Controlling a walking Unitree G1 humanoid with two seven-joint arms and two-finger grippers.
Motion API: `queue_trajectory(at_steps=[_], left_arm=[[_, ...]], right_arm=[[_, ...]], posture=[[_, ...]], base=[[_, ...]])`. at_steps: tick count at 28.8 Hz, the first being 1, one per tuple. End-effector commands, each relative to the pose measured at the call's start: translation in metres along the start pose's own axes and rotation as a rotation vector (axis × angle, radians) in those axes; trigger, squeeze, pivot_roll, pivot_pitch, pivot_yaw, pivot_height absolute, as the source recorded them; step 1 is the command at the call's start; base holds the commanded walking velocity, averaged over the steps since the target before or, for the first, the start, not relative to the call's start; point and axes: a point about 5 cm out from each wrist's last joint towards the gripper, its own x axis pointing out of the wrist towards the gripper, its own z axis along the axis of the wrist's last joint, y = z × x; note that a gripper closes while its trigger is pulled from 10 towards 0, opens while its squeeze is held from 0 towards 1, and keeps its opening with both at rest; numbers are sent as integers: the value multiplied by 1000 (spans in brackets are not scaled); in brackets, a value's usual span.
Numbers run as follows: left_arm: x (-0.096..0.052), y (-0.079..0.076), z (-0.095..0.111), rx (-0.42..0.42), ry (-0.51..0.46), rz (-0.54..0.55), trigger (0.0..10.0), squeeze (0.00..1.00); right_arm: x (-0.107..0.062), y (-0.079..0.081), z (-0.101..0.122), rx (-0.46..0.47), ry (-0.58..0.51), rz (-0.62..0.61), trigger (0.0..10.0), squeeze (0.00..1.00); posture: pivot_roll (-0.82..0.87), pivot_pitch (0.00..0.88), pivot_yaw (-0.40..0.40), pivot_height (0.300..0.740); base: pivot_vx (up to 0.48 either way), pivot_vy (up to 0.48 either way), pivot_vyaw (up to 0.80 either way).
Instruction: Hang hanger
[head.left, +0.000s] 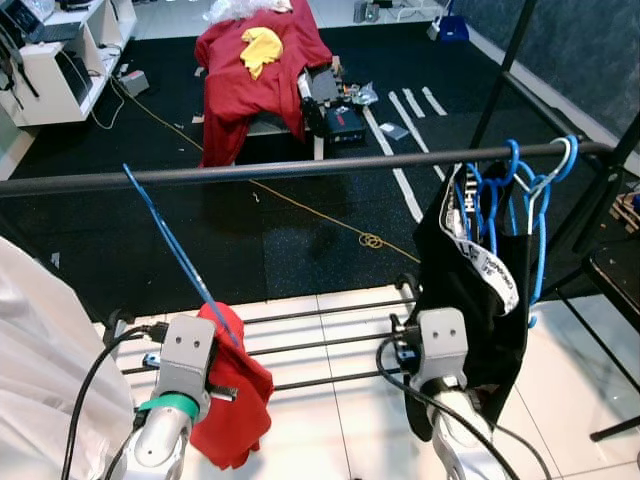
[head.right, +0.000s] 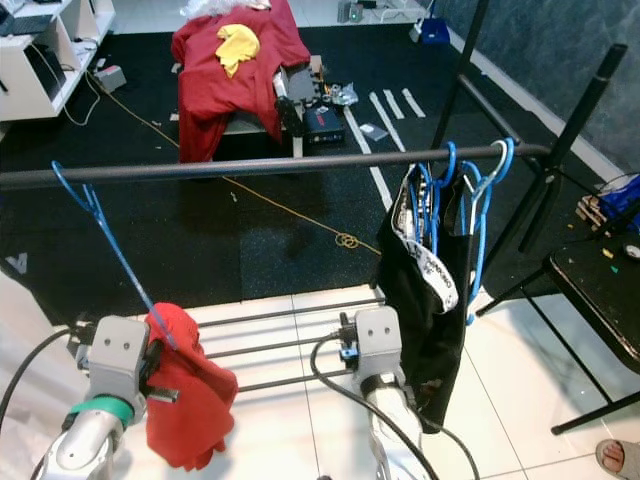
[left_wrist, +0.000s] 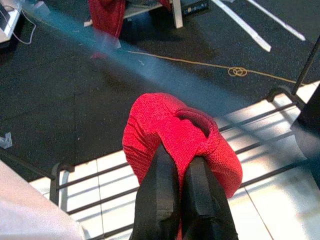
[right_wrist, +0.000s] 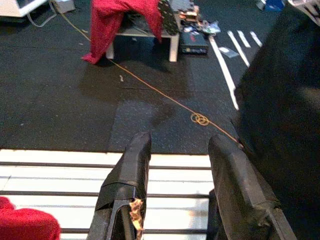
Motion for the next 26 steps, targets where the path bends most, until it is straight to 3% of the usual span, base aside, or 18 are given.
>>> queue_trajectory(at_steps=[1,10,26], left_arm=[[0,3,1,-4,-14,19,10000,0],[-2,4,1,3,-23,39,10000,0],[-2,4,0,11,-25,52,10000,0]], right_arm=[[-3,2,-5,2,16,0,10000,0],[2,5,9,-79,-62,44,10000,0],[3,8,6,-86,-65,51,10000,0]], posture=[[-64,73,81,740],[-54,77,63,740],[-45,81,64,740]], base=[[0,0,0],[0,0,0],[-36,0,0]])
